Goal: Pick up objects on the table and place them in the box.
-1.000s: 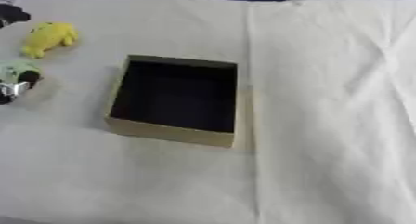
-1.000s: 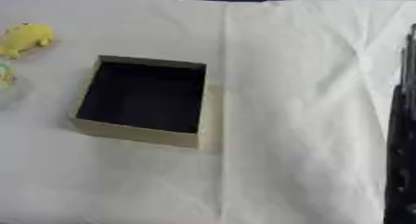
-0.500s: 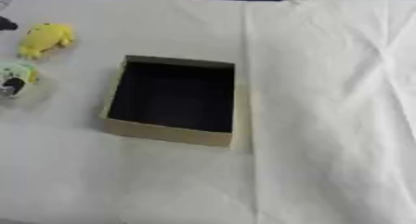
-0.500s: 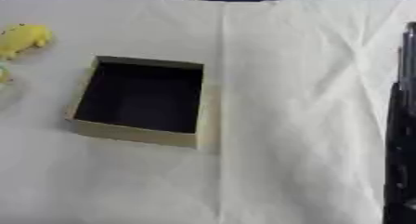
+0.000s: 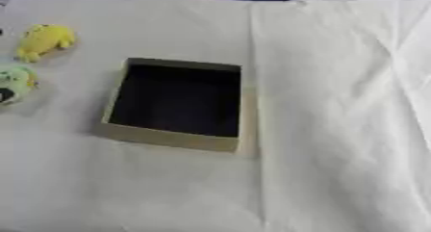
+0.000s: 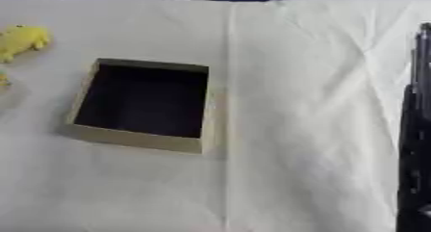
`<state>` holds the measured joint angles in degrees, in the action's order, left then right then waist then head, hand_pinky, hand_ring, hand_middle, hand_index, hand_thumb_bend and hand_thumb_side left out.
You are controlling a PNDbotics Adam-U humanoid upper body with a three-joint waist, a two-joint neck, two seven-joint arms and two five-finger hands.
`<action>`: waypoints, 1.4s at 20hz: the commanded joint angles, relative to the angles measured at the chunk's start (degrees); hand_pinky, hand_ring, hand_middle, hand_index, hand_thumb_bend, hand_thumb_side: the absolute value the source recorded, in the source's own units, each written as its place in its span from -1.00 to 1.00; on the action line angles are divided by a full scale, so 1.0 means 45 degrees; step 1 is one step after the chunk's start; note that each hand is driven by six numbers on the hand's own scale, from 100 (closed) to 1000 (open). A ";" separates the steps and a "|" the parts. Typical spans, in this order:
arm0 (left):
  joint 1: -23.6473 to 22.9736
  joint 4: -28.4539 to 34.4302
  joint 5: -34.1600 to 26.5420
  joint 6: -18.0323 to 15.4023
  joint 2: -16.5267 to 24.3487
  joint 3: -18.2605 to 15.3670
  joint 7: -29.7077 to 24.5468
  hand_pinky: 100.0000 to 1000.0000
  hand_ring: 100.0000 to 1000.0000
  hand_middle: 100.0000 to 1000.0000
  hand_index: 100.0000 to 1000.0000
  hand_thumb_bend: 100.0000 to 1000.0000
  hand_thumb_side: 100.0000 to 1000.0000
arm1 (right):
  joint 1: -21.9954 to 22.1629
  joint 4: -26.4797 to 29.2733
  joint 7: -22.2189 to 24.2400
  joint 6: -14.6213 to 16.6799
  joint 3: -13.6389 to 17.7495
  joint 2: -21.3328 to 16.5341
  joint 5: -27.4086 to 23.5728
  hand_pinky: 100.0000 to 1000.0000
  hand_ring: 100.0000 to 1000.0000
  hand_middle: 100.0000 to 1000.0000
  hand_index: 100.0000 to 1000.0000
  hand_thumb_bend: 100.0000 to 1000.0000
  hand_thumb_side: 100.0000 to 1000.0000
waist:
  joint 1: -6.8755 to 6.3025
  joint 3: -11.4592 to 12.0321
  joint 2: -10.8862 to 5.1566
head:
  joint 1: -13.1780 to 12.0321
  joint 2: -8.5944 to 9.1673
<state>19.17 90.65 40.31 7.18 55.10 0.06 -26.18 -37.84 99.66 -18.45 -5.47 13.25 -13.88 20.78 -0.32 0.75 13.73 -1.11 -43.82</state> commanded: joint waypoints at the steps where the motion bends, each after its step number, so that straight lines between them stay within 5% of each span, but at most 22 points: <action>1: 0.0472 -0.0712 0.0531 0.0002 0.0673 0.0034 0.0011 0.79 0.83 0.85 0.91 0.14 -0.63 | -0.0269 0.0078 0.0028 0.0027 0.0055 -0.0320 -0.0067 0.53 0.82 -0.05 0.49 -0.99 0.73 | -0.0057 -0.0020 -0.0200 | -0.0071 -0.0067; 13: 0.1887 -0.3768 0.1570 -0.0512 0.0226 0.0555 -0.0006 0.77 0.83 0.82 0.89 0.32 -0.50 | -0.0285 0.0011 0.0020 0.0072 0.0075 -0.0329 -0.0264 0.53 0.82 -0.06 0.49 -1.00 0.74 | -0.0082 -0.0213 -0.0123 | -0.0221 -0.0067; 28: 0.2631 -0.5244 0.2300 -0.1160 -0.0493 0.1063 -0.0720 0.48 0.63 0.63 0.74 0.20 -0.46 | -0.0225 0.0091 -0.0045 0.0100 0.0138 -0.0298 -0.0472 0.53 0.83 -0.06 0.49 -1.00 0.73 | -0.0098 -0.0394 -0.0044 | -0.0362 0.0009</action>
<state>29.96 67.12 50.17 2.20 51.29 5.10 -28.90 -38.08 99.16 -18.55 -5.18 13.44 -13.91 18.95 -0.57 -1.06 14.42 -2.48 -43.81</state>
